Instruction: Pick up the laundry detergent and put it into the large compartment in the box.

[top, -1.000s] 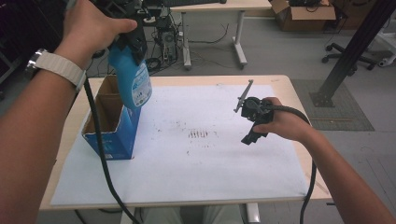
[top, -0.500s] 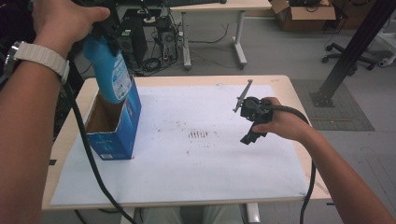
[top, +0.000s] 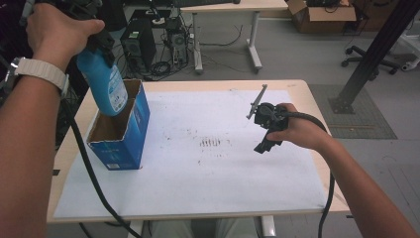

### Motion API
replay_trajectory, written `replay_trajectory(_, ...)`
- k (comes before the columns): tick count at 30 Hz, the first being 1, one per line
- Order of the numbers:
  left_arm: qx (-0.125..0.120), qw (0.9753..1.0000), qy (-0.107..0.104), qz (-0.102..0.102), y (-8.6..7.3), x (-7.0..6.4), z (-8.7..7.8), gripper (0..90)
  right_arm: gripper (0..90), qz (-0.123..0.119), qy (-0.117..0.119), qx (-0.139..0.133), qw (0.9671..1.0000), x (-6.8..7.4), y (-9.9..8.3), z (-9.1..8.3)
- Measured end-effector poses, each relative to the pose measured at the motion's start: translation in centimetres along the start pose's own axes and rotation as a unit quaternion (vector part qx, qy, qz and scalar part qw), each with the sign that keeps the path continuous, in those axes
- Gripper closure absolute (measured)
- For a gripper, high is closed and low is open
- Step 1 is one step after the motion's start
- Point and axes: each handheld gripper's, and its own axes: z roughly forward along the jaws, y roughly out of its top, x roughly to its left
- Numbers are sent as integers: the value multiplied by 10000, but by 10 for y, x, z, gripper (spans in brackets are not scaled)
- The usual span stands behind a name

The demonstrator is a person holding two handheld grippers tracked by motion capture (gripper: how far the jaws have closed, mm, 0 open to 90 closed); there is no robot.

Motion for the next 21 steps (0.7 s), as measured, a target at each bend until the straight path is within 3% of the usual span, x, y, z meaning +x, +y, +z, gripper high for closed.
replay_trajectory(21,68,9999,1,-156,-10,21,48,371,91,-10,15,-6,10000,-1,2,2)
